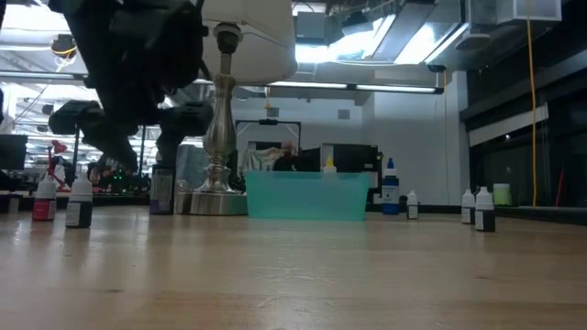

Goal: Pick & Place food coloring
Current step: Put the large violet food coloring bottle into the green bin

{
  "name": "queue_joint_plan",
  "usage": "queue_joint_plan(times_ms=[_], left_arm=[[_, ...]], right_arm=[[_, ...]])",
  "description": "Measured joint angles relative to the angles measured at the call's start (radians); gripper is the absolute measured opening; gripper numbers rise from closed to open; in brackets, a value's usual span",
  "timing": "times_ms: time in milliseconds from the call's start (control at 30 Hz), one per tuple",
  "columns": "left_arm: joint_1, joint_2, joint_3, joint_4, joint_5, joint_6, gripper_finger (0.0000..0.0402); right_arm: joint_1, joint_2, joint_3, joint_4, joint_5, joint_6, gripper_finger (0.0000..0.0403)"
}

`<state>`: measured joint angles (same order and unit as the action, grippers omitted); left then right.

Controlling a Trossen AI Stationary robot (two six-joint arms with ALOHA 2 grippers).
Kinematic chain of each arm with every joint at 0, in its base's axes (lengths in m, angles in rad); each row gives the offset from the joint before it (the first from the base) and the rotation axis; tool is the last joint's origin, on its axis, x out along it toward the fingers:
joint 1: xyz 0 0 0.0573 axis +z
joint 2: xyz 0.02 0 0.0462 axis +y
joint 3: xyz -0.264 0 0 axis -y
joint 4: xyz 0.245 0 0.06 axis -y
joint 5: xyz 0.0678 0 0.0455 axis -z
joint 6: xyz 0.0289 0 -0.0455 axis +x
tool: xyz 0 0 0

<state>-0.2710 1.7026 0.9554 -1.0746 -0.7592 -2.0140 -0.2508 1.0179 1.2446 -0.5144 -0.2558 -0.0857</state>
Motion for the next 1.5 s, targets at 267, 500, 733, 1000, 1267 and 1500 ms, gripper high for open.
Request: queue_joint_plan(times_ms=[267, 500, 733, 1000, 1267, 1500], left_arm=[[0.002, 0.123, 0.0, 0.035, 0.011, -0.019, 0.0239], [0.003, 0.196, 0.0, 0.075, -0.045, -0.05, 0.0239], [0.04, 0.199, 0.0, 0.072, -0.128, -0.024, 0.0239], [0.109, 0.199, 0.0, 0.068, -0.149, 0.038, 0.0239], [0.147, 0.199, 0.0, 0.069, -0.158, 0.085, 0.0239], [0.155, 0.198, 0.0, 0.072, -0.165, 0.091, 0.0239]], right_arm=[[0.0, 0.0, -0.004, 0.001, 0.0, -0.009, 0.0207], [0.0, 0.001, -0.007, -0.008, 0.0, -0.003, 0.0207], [0.003, 0.001, -0.007, -0.009, 0.0, -0.002, 0.0207], [0.007, 0.001, -0.007, -0.009, 0.0, 0.0, 0.0207], [0.008, 0.001, -0.007, -0.012, 0.0, -0.005, 0.0207], [0.008, 0.001, -0.007, -0.015, 0.001, -0.017, 0.0207]])
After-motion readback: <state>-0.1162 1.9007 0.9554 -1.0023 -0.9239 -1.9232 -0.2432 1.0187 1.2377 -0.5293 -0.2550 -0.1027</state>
